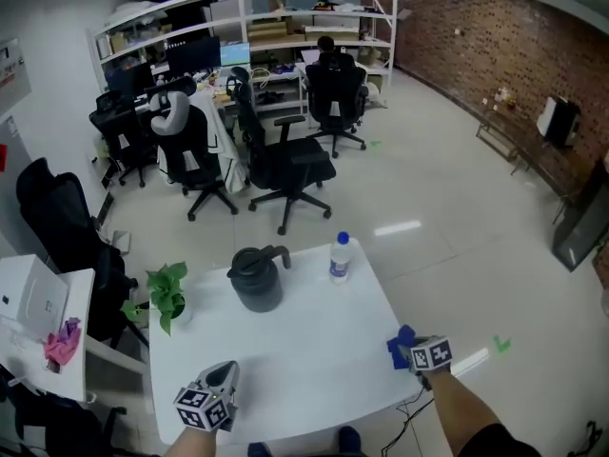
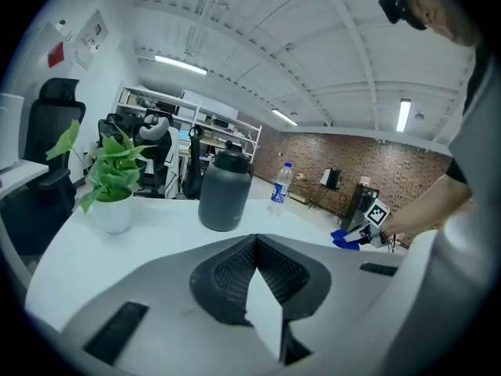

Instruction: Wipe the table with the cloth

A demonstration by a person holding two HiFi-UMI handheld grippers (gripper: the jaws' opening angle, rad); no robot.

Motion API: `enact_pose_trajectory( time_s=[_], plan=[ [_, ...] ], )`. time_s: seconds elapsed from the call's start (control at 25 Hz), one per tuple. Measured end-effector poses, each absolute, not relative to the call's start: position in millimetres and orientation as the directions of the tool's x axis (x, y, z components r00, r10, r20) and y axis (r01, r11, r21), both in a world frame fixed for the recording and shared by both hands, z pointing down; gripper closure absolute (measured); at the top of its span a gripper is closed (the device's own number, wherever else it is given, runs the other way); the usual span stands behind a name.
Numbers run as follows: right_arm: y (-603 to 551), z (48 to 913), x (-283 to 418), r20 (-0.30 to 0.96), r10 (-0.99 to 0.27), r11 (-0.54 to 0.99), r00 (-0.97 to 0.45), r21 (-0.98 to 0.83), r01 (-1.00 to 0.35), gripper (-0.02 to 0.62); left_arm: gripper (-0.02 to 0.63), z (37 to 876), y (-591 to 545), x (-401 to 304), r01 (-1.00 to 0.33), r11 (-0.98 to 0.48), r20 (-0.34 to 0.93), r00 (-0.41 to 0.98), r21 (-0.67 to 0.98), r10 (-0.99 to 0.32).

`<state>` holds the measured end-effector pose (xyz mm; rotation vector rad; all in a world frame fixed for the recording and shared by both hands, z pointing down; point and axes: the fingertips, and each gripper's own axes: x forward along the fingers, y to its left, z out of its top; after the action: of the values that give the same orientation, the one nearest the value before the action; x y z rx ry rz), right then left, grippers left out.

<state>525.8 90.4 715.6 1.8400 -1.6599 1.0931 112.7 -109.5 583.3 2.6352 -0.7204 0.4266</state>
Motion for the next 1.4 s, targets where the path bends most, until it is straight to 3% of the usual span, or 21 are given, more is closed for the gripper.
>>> enact_pose_trajectory(
  time_s=[0.08, 0.36, 0.48, 0.6, 0.72, 0.88, 1.08, 1.4],
  plan=[
    [89, 714, 523, 0.788, -0.615, -0.169, -0.029, -0.168, -0.971, 0.452, 0.608, 584, -108, 114, -0.533, -0.799, 0.379, 0.825, 0.278, -0.418],
    [75, 688, 492, 0.793, -0.608, -0.034, -0.038, -0.074, -0.997, 0.294, 0.608, 582, -118, 87, -0.540, -0.790, 0.356, 0.827, 0.290, -0.435],
    [38, 641, 463, 0.723, -0.690, 0.043, -0.050, -0.028, -0.999, 0.287, 0.609, 583, -129, 69, -0.556, -0.780, 0.340, 0.820, 0.286, -0.460],
    [-15, 598, 398, 0.620, -0.764, 0.203, -0.177, -0.029, -0.979, 0.289, 0.609, 582, -143, 57, -0.563, -0.777, 0.316, 0.819, 0.281, -0.479],
    [-68, 583, 325, 0.530, -0.768, 0.360, -0.360, -0.106, -0.927, 0.425, 0.608, 583, -158, 57, -0.559, -0.779, 0.295, 0.824, 0.284, -0.484],
    [-119, 589, 278, 0.444, -0.785, 0.403, -0.431, -0.163, -0.901, 0.579, 0.609, 582, -168, 71, -0.540, -0.790, 0.279, 0.837, 0.290, -0.470],
    [-148, 585, 261, 0.282, -0.845, 0.399, -0.454, -0.231, -0.887, 0.584, 0.609, 584, -167, 87, -0.513, -0.815, 0.288, 0.850, 0.268, -0.440],
    [-150, 601, 264, 0.336, -0.834, 0.385, -0.438, -0.215, -0.898, 0.586, 0.608, 589, -164, 99, -0.503, -0.822, 0.301, 0.854, 0.267, -0.425]
  ],
)
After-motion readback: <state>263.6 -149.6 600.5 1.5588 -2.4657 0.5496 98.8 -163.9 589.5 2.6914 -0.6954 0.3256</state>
